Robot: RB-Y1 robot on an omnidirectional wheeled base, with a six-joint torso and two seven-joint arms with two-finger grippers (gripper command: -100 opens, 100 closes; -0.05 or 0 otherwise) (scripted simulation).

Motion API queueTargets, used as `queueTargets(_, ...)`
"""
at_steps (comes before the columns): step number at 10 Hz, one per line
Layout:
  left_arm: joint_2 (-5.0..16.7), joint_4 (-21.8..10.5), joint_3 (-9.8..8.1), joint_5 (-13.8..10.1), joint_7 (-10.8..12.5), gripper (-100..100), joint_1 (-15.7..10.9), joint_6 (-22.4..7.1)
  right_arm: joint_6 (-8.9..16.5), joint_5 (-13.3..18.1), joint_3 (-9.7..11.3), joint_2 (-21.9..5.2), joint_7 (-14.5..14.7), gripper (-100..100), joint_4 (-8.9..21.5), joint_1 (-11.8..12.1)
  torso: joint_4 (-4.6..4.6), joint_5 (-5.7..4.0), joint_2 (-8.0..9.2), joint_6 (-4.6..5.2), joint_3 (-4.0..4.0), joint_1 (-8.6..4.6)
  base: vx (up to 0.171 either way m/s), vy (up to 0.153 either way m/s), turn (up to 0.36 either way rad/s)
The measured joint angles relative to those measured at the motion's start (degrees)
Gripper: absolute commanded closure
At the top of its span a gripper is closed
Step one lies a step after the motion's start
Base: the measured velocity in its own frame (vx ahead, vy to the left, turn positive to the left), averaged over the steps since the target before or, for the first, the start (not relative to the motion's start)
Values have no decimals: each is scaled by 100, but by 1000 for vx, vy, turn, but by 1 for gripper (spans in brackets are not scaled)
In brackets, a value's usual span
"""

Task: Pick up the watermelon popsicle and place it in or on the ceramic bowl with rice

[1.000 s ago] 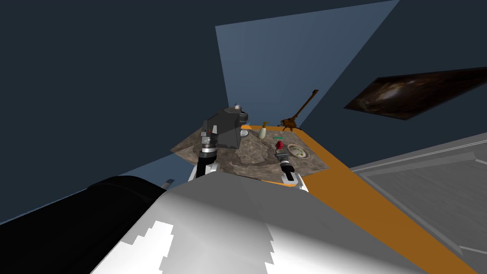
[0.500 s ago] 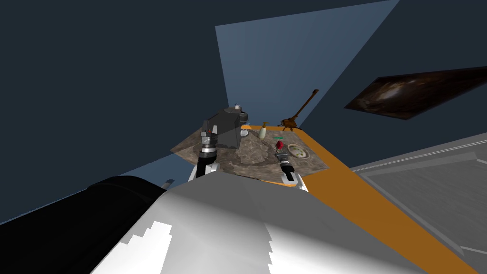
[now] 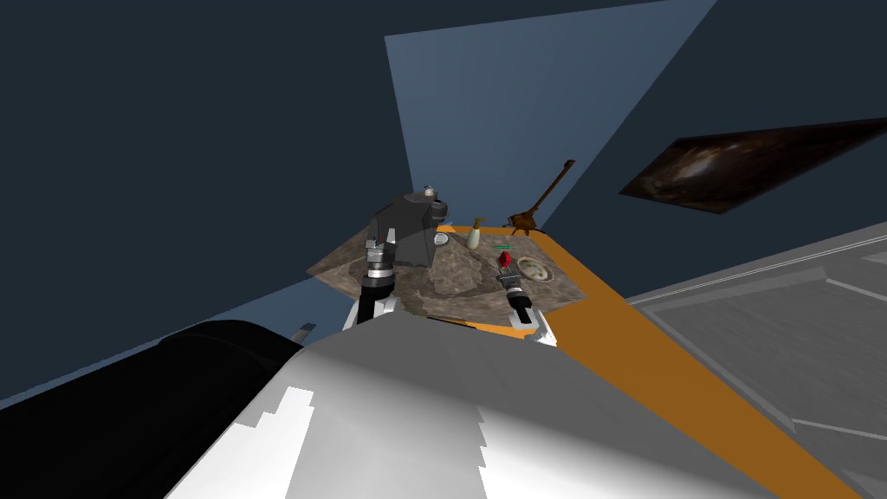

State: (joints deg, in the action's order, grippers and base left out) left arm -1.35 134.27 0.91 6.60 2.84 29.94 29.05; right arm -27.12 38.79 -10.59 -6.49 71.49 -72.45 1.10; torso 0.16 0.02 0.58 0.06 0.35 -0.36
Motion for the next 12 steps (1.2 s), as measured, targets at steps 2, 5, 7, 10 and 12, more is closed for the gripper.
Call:
queueTargets(2,0,0,0,0,0,0,0,0,82,-64,279,27,34,100,-133,-155,4,-1,14,0,8,-7,-168,-121,-60)
queueTargets(5,0,0,0,0,0,0,0,0,131,-155,624,-55,47,100,-233,-407,7,1,14,2,11,0,-132,-103,-61)
queueTargets(7,0,0,0,0,0,0,0,0,234,-152,836,-78,7,100,-417,-461,5,5,-12,0,-2,16,-48,-82,-30)
queueTargets(10,0,0,0,0,0,0,1,0,479,-50,989,-211,-281,100,-435,-706,-7,3,-49,1,-26,11,7,-77,14)
queueTargets(12,0,0,1,0,0,0,1,0,678,70,985,-355,-574,100,-379,-827,-12,6,-67,-1,-36,27,32,-29,19)
